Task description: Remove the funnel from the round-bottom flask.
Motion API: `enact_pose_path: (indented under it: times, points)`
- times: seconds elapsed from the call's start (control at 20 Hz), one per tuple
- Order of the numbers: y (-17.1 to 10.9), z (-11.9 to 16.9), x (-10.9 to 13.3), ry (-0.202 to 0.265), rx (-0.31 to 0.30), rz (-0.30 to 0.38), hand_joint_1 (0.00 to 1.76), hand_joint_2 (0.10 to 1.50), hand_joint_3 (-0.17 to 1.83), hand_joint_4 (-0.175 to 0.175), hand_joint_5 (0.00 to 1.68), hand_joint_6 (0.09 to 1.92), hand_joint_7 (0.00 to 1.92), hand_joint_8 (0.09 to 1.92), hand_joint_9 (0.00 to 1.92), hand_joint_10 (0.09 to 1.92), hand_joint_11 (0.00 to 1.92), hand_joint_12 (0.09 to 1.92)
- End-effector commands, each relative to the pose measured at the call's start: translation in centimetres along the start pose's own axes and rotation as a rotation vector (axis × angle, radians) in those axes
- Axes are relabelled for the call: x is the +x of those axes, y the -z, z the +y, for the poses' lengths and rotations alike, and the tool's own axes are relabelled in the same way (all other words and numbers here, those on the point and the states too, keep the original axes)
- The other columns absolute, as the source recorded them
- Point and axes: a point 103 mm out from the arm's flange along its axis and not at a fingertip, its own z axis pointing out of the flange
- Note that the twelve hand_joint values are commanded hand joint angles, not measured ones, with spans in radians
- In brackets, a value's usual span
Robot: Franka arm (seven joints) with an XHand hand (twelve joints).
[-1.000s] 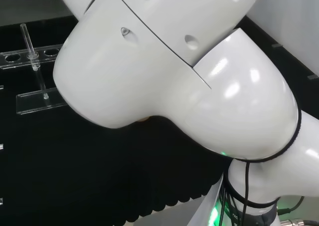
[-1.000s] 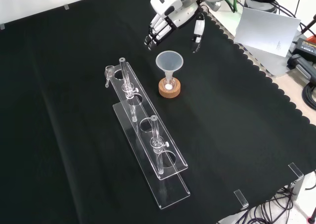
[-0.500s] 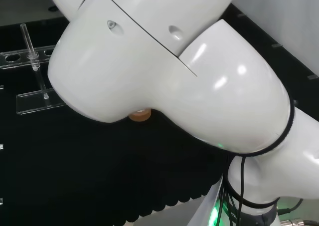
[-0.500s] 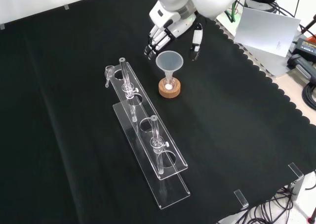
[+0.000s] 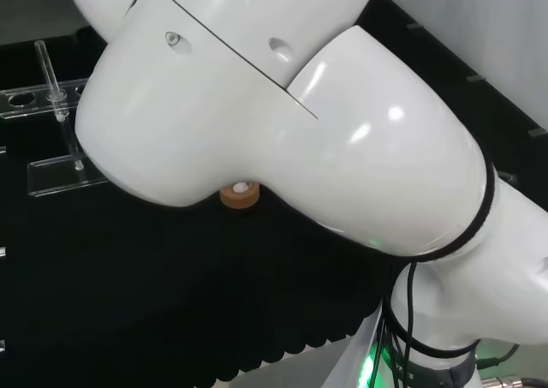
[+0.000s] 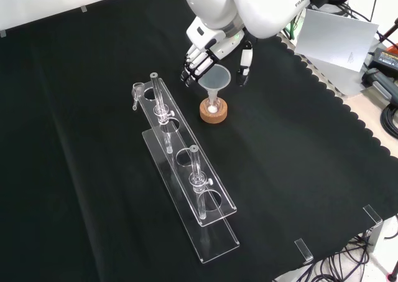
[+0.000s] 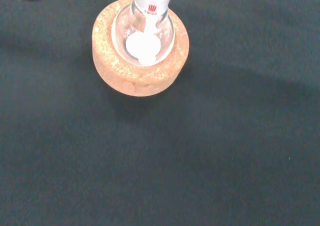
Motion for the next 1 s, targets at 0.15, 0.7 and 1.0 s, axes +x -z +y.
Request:
enact_pose_path:
  times: [0.15, 0.7, 1.0]
  points:
    - [-0.33, 0.73, -0.02, -0.013, -0.014, -0.039, 0.69, 0.80, -0.07, -0.067, 0.04, 0.09, 0.00, 0.34, 0.08, 0.91, 0.29, 1.49]
    - [-0.84, 1.29, 0.05, -0.015, -0.006, -0.064, 0.76, 0.83, -0.08, -0.050, 0.14, 0.09, 0.00, 0.67, 0.26, 0.82, 0.29, 1.49]
    - [-0.98, 1.60, -0.07, -0.018, -0.009, -0.076, 0.77, 0.85, -0.09, -0.042, 0.20, 0.09, 0.04, 0.72, 0.33, 0.76, 0.30, 1.47]
